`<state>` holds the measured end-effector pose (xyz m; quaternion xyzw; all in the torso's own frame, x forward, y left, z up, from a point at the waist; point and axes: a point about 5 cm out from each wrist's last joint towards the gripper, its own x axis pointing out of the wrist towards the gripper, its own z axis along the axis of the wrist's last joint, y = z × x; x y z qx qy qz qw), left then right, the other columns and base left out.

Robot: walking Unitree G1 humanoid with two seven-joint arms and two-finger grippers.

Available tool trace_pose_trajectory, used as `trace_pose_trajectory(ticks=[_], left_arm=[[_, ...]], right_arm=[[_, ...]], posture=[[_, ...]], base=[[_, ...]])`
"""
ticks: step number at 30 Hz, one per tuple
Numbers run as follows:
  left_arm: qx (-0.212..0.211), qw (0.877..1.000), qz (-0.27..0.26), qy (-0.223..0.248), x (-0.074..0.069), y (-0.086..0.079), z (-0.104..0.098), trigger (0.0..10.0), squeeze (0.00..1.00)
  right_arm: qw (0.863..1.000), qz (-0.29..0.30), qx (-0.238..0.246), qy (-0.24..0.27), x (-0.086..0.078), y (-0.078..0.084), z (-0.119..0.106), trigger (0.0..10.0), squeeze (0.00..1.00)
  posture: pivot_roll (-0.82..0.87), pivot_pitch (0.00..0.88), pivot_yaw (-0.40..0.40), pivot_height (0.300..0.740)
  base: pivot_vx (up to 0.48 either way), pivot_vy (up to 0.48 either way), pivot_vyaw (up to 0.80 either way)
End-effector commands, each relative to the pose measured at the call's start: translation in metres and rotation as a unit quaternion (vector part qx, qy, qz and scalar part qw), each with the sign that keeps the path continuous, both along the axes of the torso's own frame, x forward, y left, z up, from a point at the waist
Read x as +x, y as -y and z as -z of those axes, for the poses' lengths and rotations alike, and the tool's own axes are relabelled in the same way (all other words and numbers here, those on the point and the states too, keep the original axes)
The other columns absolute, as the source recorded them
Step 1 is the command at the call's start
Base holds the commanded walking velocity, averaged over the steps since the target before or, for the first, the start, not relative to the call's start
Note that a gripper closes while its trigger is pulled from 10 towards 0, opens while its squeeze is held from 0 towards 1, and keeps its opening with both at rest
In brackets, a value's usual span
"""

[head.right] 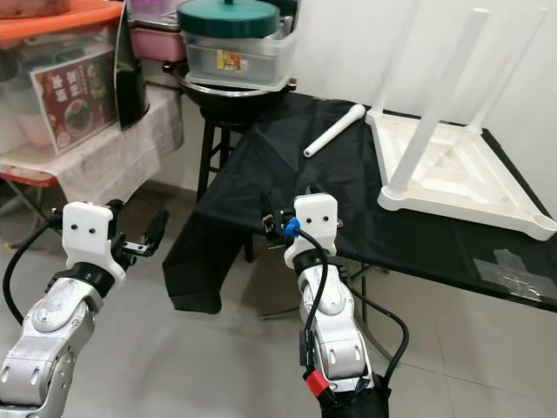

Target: Building children table

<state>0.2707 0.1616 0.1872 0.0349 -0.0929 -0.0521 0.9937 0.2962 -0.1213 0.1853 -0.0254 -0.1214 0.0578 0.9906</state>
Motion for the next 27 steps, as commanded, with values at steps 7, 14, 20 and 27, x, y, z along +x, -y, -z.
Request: trace_pose_trajectory(ticks=[7, 14, 20, 27], left_arm=[[0.032, 0.999, 0.003, -0.002, 0.0012, 0.0013, 0.0022, 10.0, 0.00], [0.033, 0.999, 0.008, 0.000, 0.0016, 0.0022, 0.0018, 10.0, 0.00], [0.032, 0.999, 0.010, -0.001, 0.0019, 0.0037, 0.0021, 10.0, 0.00], [0.030, 0.999, 0.011, -0.002, 0.0023, 0.0047, 0.0029, 10.0, 0.00]], right_arm=[[1.000, 0.003, 0.000, 0.007, 0.0000, 0.0001, -0.0031, 10.0, 0.00], [1.000, 0.008, -0.002, 0.007, 0.0006, 0.0033, -0.0023, 10.0, 0.00], [1.000, 0.008, -0.003, 0.008, 0.0011, 0.0039, -0.0028, 10.0, 0.00], [1.000, 0.008, -0.001, 0.005, 0.0014, 0.0033, -0.0023, 10.0, 0.00]], posture=[[0.11, 0.000, -0.091, 0.740], [0.11, 0.000, -0.089, 0.740], [0.11, 0.000, -0.090, 0.740], [0.11, 0.000, -0.090, 0.740]], base=[[0.313, 0.000, 0.00], [0.332, 0.000, 0.00], [0.334, 0.000, 0.00], [0.333, 0.000, 0.00]])
